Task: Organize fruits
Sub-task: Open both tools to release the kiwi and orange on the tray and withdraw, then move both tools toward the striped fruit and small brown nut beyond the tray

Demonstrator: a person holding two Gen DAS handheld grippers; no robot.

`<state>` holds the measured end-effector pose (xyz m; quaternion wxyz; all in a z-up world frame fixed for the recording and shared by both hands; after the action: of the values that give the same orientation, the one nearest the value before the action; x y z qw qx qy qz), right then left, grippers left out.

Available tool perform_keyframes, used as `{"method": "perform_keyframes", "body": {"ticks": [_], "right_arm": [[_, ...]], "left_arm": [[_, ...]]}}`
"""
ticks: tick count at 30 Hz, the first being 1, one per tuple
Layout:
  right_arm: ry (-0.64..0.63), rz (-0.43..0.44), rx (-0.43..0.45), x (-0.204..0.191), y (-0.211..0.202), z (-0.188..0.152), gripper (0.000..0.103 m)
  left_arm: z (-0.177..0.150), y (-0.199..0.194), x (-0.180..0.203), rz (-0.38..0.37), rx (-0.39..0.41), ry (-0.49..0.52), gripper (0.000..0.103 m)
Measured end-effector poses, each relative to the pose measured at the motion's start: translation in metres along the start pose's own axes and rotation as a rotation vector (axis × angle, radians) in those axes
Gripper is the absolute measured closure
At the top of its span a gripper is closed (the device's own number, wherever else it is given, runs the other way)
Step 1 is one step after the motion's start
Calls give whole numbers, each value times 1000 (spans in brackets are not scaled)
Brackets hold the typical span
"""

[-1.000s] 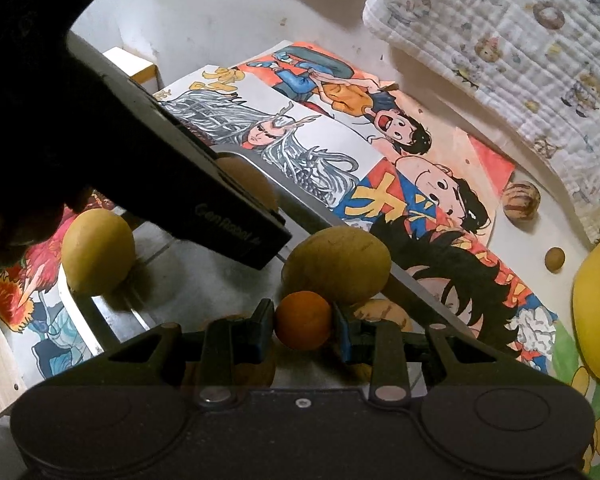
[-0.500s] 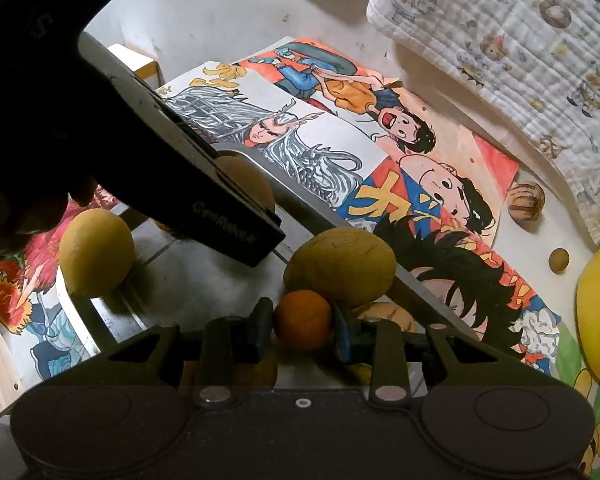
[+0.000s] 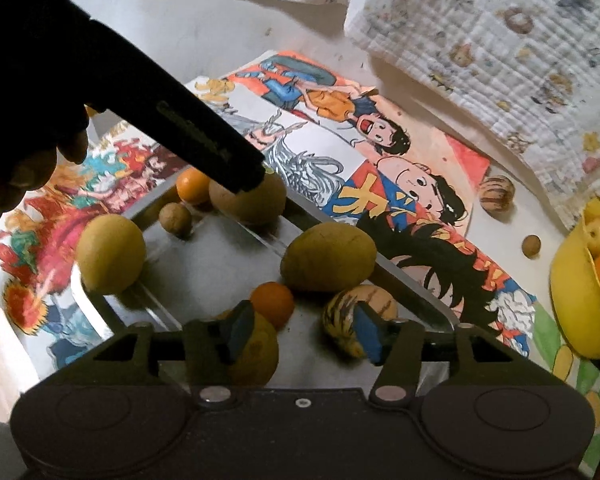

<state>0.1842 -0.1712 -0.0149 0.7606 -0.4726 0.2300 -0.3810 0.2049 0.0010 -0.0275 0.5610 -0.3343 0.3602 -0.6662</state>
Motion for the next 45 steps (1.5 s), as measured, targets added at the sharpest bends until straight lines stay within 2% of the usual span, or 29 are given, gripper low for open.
{"method": "perform_keyframes", "body": {"ticks": [3, 7, 17, 26, 33, 39, 45], "right_arm": [[24, -6, 13, -8, -12, -4, 30], [53, -17, 26, -17, -25, -10, 20], [120, -25, 13, -32, -43, -31, 4], [182, -73, -55, -33, -44, -55, 1], [251, -114, -116, -21, -41, -72, 1], [314, -148, -135, -7, -40, -77, 1], [341, -166, -131, 9, -38, -71, 1]], "left_arm": [[-7, -14, -6, 11, 17, -21, 7], [-23, -32, -13, 7, 21, -44, 4], [-77, -59, -11, 9, -18, 23, 1], [-115, -64, 9, 14, -38, 150, 1], [-127, -64, 23, 10, -50, 235, 1], [-119, -60, 29, -5, -46, 262, 1], [-94, -55, 36, -16, -18, 280, 1]]}}
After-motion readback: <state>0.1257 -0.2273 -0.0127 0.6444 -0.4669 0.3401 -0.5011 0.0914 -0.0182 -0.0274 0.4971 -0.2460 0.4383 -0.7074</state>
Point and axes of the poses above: each gripper's, at about its wrist camera, not at the fingertips, and y roughly the way its jaws point, x to its right, z to its top, the point moved 1 cm from there along y, roughly the way its jaws point, and after that the axes turned 7 degrees about y, right-handed, at the moved point
